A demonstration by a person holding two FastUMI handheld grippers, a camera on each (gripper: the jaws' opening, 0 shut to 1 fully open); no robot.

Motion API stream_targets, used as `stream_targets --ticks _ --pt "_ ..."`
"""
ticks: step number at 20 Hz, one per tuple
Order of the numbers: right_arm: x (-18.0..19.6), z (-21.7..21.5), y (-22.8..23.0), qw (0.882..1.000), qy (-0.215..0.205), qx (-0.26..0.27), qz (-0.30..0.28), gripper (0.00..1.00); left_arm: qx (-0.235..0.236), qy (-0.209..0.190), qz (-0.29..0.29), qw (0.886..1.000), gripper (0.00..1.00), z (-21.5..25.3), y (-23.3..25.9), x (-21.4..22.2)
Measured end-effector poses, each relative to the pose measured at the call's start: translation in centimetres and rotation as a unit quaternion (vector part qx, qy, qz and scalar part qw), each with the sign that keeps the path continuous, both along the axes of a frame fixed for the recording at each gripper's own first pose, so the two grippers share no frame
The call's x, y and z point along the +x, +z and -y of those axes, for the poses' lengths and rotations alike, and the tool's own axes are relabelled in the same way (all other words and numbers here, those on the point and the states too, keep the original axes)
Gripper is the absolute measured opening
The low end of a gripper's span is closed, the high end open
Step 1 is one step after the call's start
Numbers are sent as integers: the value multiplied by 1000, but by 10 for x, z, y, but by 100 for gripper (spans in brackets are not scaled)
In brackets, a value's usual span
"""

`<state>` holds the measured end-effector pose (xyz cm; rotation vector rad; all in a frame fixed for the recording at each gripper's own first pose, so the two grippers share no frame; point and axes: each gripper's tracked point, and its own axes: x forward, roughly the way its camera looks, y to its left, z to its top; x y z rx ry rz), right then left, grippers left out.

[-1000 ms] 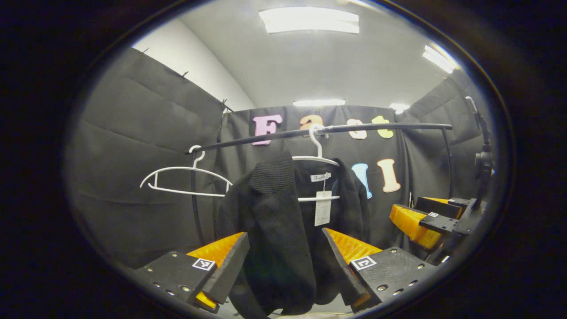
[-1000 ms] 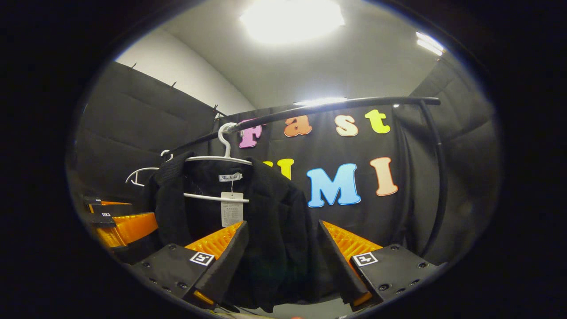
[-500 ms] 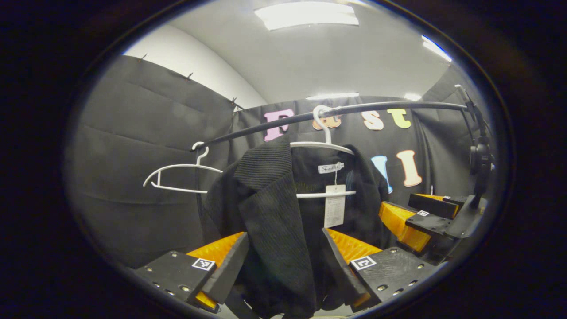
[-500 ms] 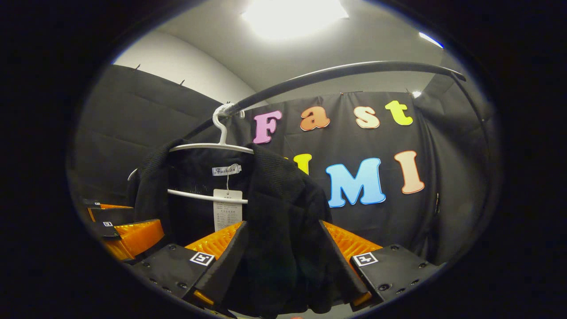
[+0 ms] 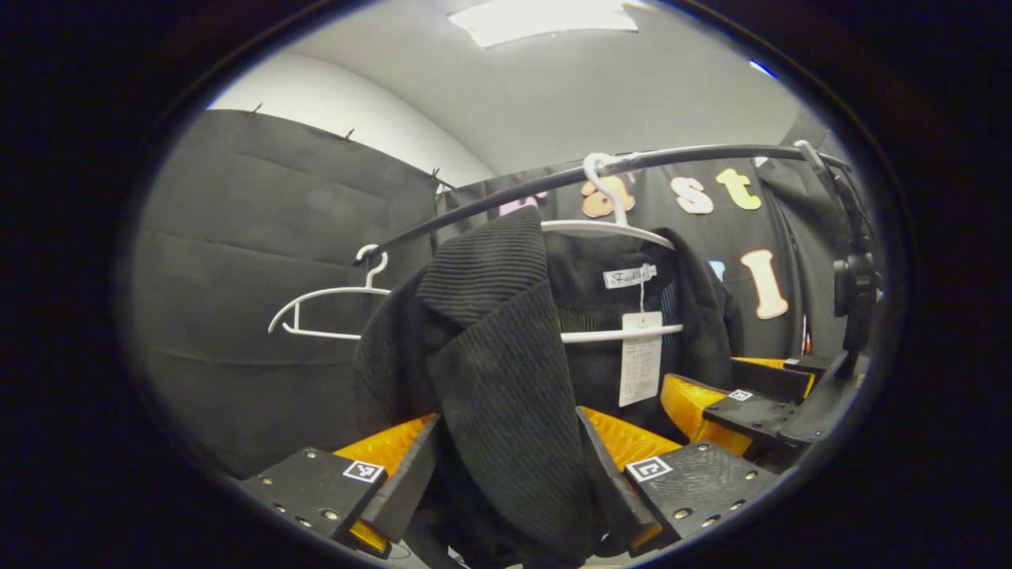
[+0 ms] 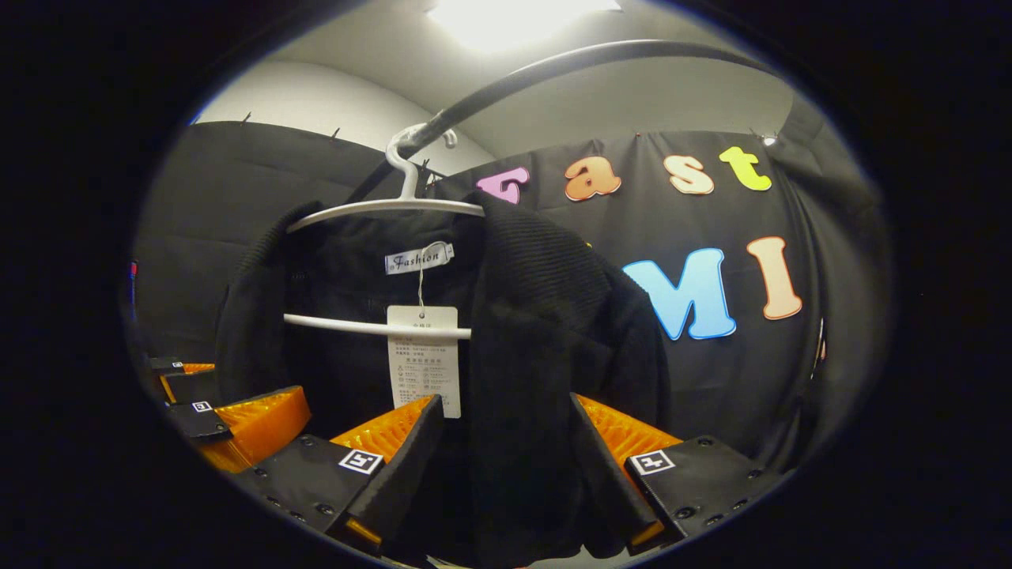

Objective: Grasp the clothes on the hanger with both hands and then place them into the laundry hamper below.

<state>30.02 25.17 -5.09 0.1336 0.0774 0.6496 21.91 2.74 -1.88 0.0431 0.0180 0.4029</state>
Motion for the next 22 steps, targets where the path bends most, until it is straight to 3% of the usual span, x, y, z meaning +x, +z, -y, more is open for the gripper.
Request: stream_targets --ticks 1,3,4,5,7,9,10,12,13,17,22 --pt "3 -2 -2 1000 2 2 -7 98 -5 3 2 1000 94 -1 -1 2" --pt "8 -5 -5 1000 1 12 -19 98 -2 12 5 1000 83 -5 -2 1" --pt "11 -6 -6 999 3 18 -26 90 4 16 4 1000 69 -6 -1 0" --pt "13 -7 -7 999 7 24 -33 83 9 19 2 1000 61 -8 -1 1" --pt "18 -3 -6 999 7 27 -36 43 13 14 1 1000 52 -4 0 1" --pt "22 4 -2 999 -2 24 -26 3 6 -25 -2 1000 43 9 0 4" --pt "22 4 -3 1000 2 16 -23 6 13 -24 0 1000 39 3 2 1" --pt "20 14 3 1000 -10 12 -9 3 30 -4 12 999 15 -4 19 -21" --pt "20 21 8 1000 -19 15 0 7 34 -9 16 999 3 -5 21 -16" --pt "24 54 42 996 -69 28 56 3 68 -8 42 997 2 -14 55 -39" --pt "42 87 83 987 -109 33 110 7 70 9 82 994 2 -40 104 -62"
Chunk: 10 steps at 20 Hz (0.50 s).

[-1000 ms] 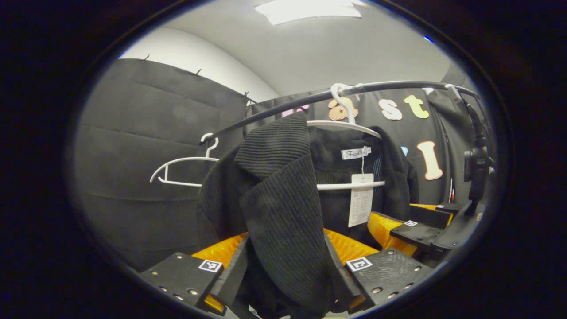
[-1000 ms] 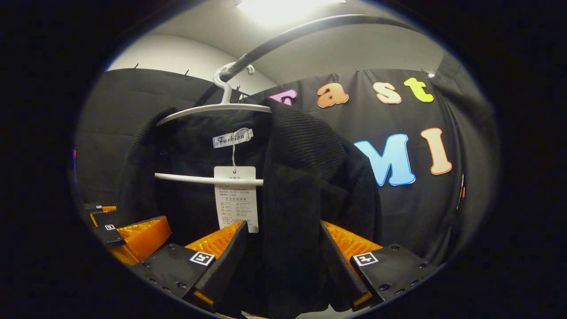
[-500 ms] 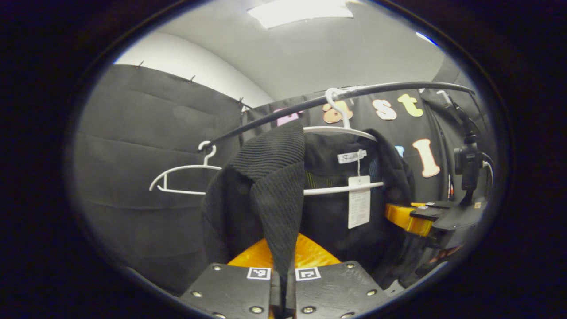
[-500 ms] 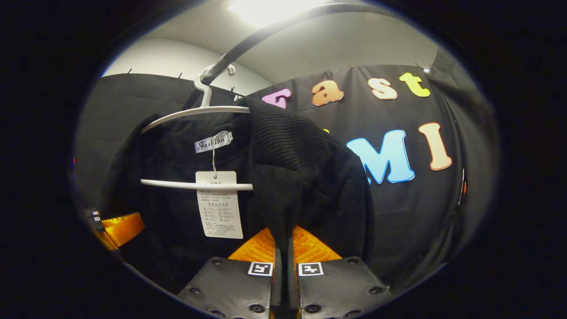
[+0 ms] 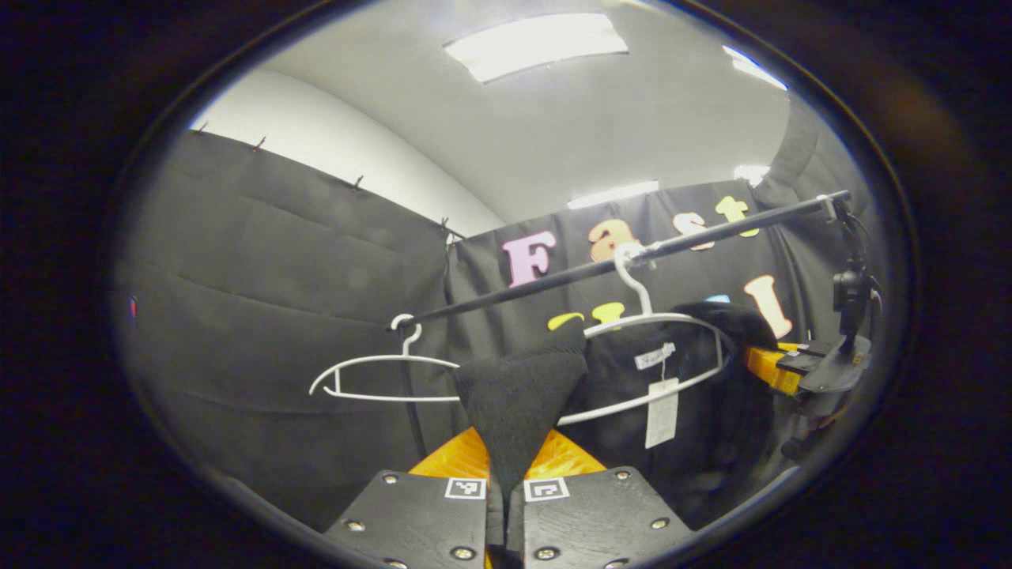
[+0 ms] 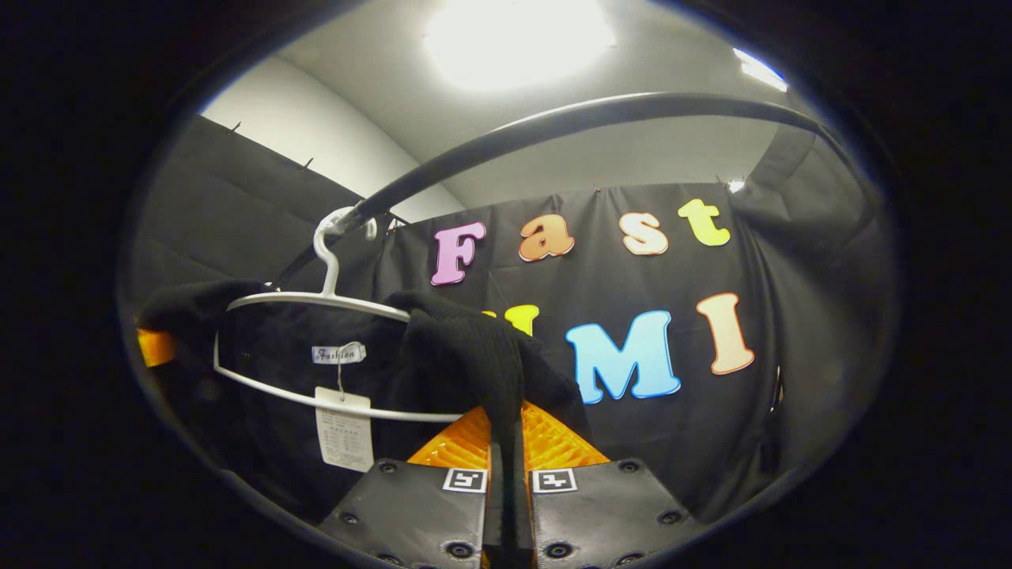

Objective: Grasp the clothes on the hanger with both hands and then place them into the laundry hamper below.

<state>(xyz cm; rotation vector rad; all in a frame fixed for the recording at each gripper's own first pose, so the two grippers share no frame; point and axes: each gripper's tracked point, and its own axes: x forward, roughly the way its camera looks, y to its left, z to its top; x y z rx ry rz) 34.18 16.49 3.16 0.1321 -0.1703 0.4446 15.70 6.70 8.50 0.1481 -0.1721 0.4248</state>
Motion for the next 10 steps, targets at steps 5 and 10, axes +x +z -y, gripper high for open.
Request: stream_targets --ticks 5,10 --pt "27 21 20 999 -34 2 30 7 19 15 28 999 2 -30 38 -8" --pt "55 35 25 997 -59 -3 46 6 28 4 35 999 3 -58 54 6"
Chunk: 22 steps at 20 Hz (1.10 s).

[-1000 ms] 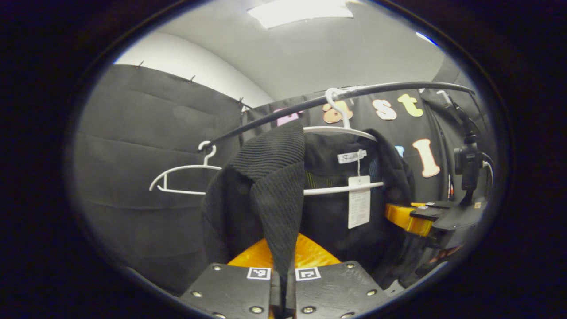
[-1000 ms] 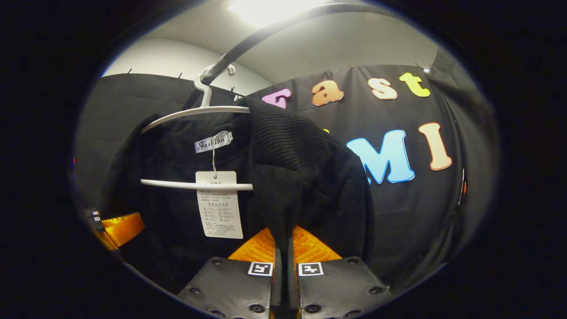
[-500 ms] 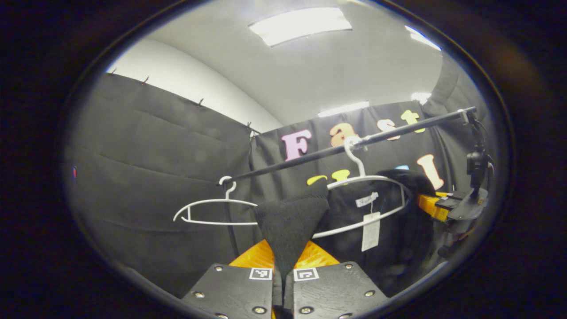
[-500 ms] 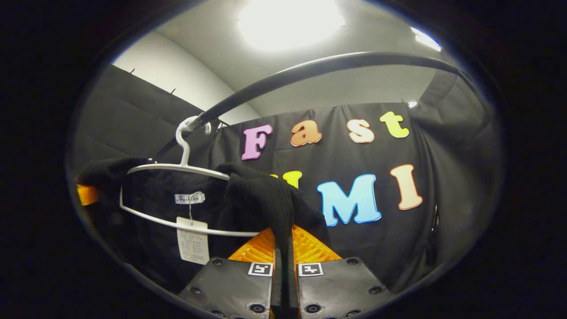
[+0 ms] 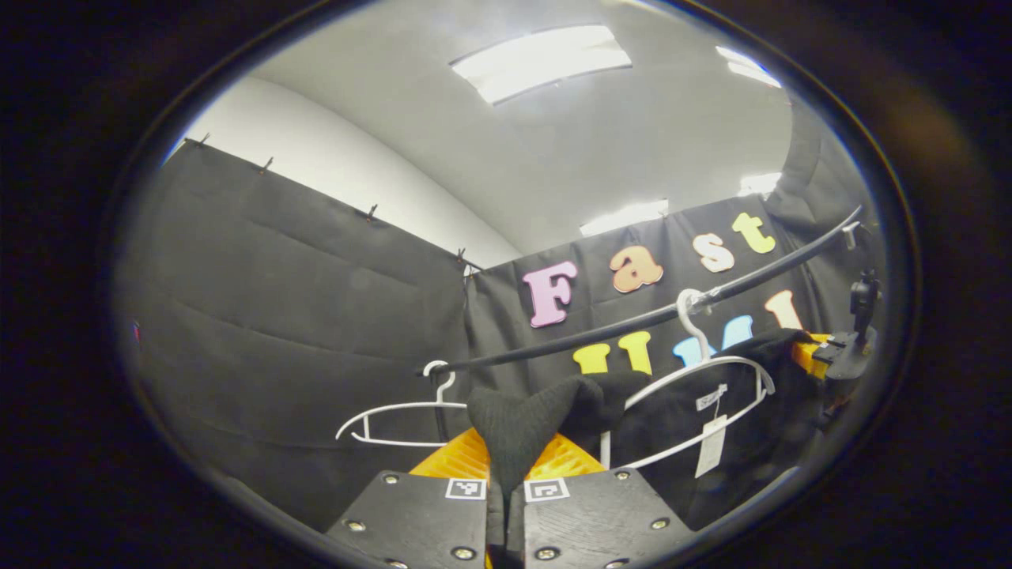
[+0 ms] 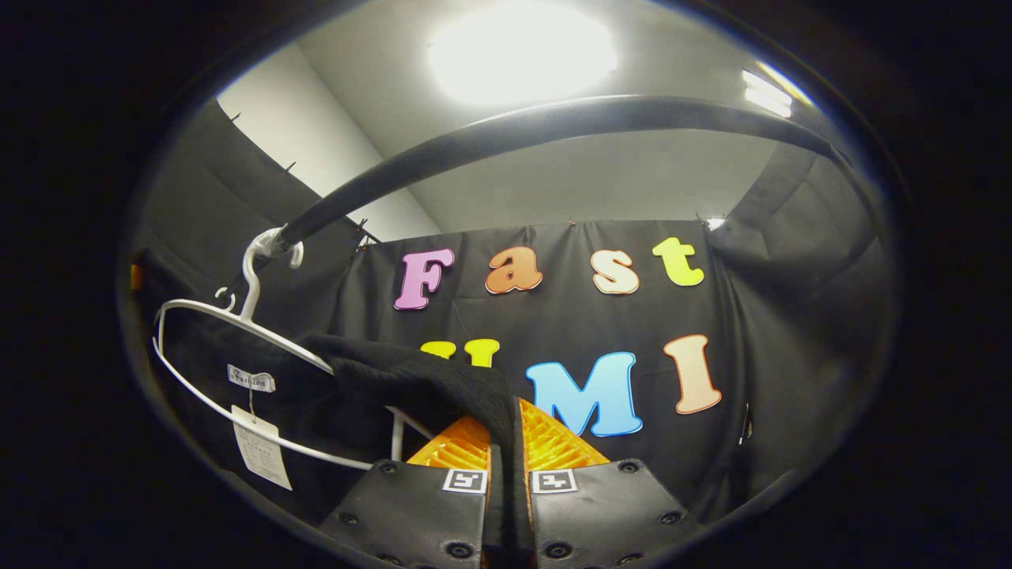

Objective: Grasp the clothes on the hanger with both hands and then place them into the laundry hamper below.

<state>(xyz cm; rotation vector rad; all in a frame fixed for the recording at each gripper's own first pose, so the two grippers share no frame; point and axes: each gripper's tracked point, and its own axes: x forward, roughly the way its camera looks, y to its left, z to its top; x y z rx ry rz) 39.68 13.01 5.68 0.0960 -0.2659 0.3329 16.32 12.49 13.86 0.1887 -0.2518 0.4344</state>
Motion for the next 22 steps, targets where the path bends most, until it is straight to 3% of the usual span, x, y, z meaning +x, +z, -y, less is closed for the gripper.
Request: stream_targets --ticks 3,9,14,22 --pt "8 2 -4 1000 -4 -12 1 3 8 -5 -3 1000 2 -19 6 7" --pt "27 -8 -10 1000 1 -28 5 6 50 -20 -5 999 2 -45 20 31" --pt "35 -16 -43 998 19 -35 -38 6 14 -61 -53 997 3 -61 -29 52" --pt "52 -15 -120 989 35 -56 -130 7 -19 -77 -125 989 2 -44 -118 79"
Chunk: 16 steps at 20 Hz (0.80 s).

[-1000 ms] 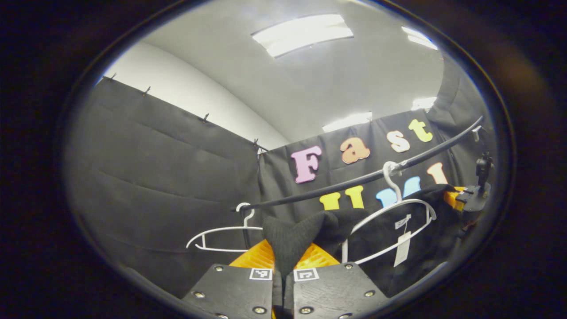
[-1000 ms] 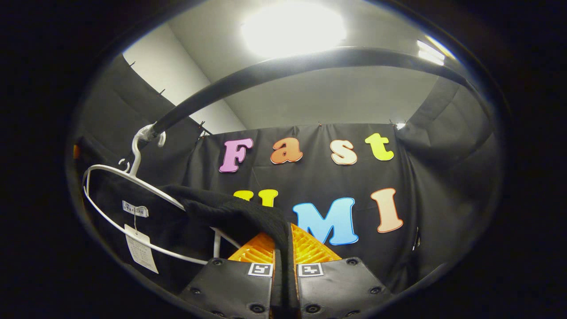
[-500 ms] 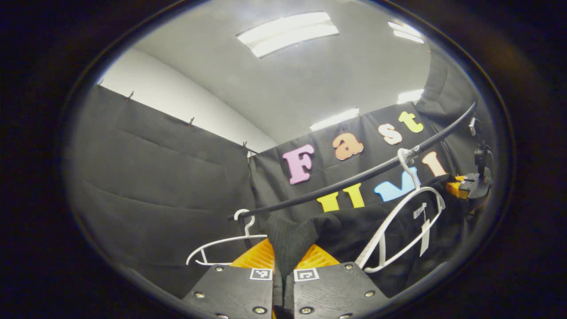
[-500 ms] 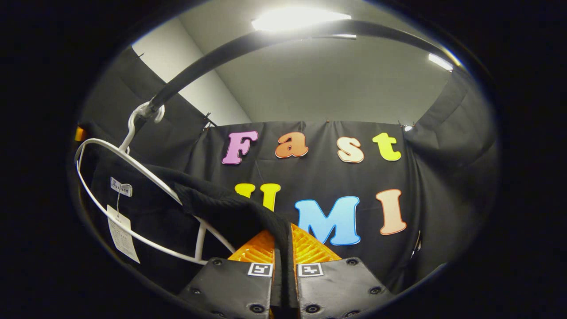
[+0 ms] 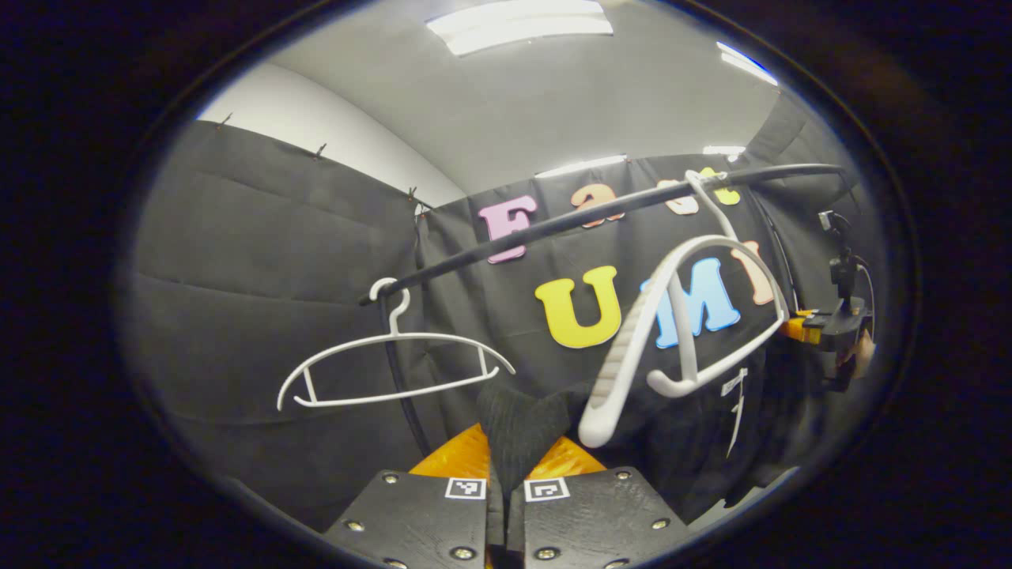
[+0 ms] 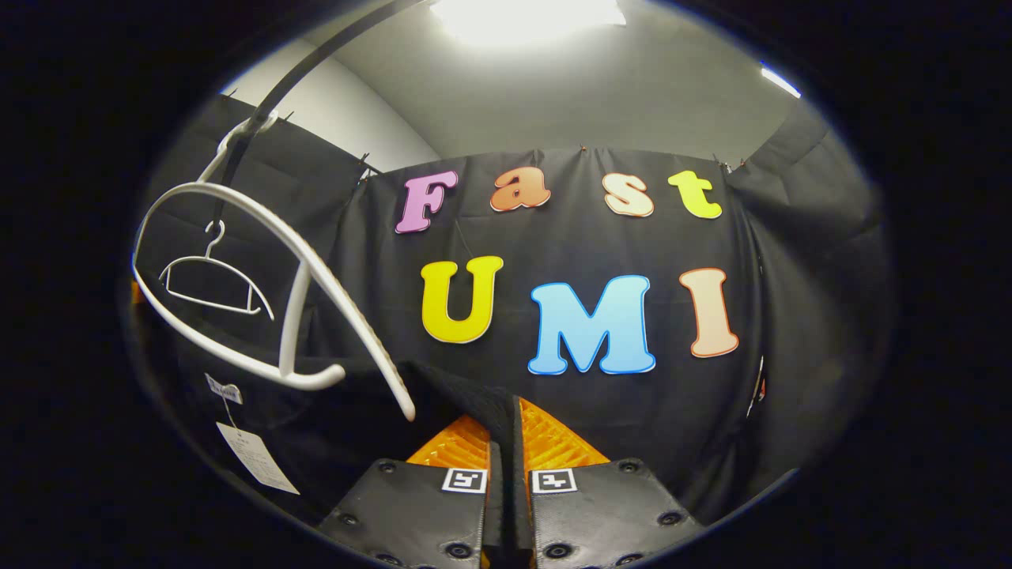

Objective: Grasp the clothes on the hanger with both hands and then place them into the laundry hamper below.

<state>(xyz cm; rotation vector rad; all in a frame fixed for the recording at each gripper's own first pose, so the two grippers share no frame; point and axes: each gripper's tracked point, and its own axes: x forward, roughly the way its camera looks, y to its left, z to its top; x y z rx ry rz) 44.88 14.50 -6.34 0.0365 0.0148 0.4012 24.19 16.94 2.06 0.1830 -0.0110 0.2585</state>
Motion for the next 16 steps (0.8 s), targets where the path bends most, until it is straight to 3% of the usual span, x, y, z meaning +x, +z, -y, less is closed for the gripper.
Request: stream_targets --ticks 4,9,16 --pt "-23 2 -32 999 7 -23 -22 3 4 -5 -30 1000 2 14 -37 -9" --pt "-63 -3 -58 997 31 -51 -39 7 -13 -12 -55 998 3 28 -71 -27" --pt "-127 -37 -60 993 100 -51 -43 6 -35 -48 -59 996 3 85 -87 -38"
